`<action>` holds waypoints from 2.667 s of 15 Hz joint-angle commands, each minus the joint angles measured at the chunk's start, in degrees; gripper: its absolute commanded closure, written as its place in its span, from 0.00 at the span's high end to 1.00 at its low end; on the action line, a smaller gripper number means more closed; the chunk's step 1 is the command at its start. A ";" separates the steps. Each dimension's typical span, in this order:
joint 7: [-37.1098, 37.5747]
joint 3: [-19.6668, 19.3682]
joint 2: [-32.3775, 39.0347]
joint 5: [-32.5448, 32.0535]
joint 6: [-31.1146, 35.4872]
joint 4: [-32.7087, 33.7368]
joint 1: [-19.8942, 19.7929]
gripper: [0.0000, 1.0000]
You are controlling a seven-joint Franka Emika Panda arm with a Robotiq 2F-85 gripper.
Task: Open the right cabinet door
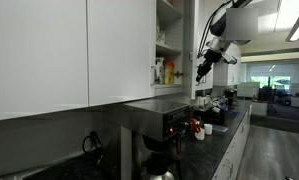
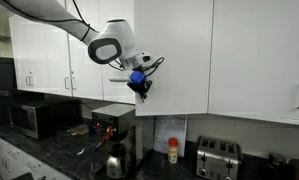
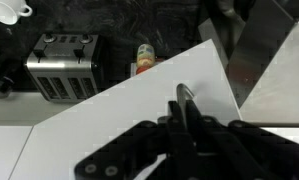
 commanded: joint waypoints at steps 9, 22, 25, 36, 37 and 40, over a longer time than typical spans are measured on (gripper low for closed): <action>-11.62 -9.53 -6.85 1.95 -0.22 -2.81 1.18 0.03; -29.02 -20.69 -13.25 7.66 -19.27 3.13 0.51 0.84; -28.15 -21.68 -14.64 6.79 -23.19 4.16 -0.11 1.00; -17.79 -13.71 -16.22 0.00 -36.38 5.98 -1.98 1.00; -16.16 -12.79 -16.36 -1.35 -36.81 6.13 -1.95 1.00; -11.41 -10.44 -16.82 -4.65 -36.44 6.21 -1.41 1.00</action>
